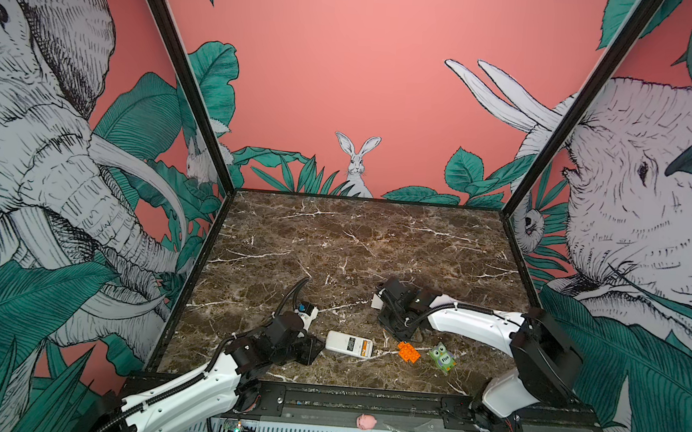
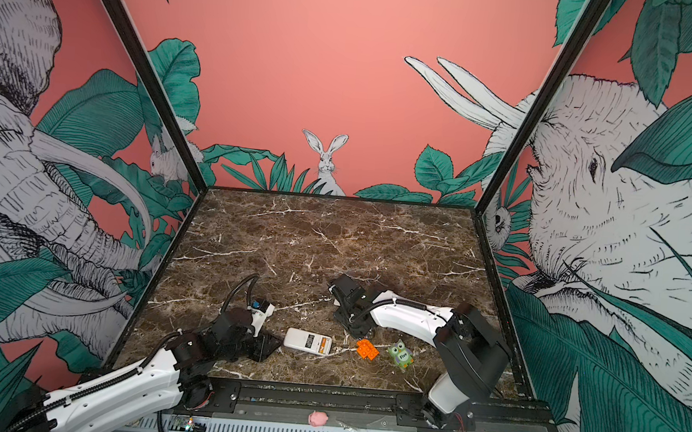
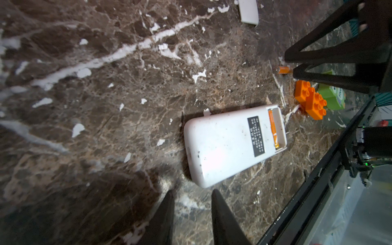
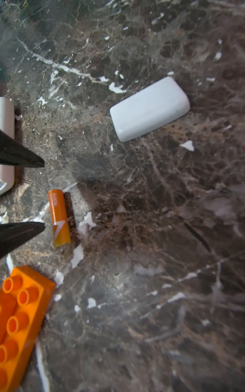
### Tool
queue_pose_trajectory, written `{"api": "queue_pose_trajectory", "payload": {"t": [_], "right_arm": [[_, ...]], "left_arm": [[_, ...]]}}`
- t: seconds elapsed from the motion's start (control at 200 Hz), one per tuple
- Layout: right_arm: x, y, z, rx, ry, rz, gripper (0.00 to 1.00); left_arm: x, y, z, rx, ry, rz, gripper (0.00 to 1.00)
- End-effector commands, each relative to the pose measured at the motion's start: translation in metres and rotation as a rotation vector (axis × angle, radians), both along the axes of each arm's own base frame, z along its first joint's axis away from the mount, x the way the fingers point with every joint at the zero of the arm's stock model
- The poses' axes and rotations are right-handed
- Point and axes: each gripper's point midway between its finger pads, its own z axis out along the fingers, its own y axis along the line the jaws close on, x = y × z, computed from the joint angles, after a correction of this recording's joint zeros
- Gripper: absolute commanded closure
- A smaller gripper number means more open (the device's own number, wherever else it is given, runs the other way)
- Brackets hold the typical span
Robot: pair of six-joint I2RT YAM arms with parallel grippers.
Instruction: Load the batteries into the remote control
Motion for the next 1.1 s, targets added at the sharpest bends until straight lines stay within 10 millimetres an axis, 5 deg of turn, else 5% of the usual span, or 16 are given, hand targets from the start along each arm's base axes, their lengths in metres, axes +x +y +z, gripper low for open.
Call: {"api": "queue_pose_trajectory", "payload": {"t": [0.0,0.78,1.095], "right_arm": [[0.002,-0.004,-0.002,0.01,0.014,-0.158,0.58],[-0.01,-0.027,-0.028,-0.056,0.04,-0.177,0.6],[-0.012,-0.042,-0.037,-0.078,0.068,-0.186,0.68]], "left_arm": [[-0.002,0.006,-0.005,0.02,-0.002,0.005,0.68],[0.001,0.009,-0.002,0.016,-0.026,0.026,0.68],[0.003,0.013,0.0,0.021,-0.047,0.046,0.68]]}}
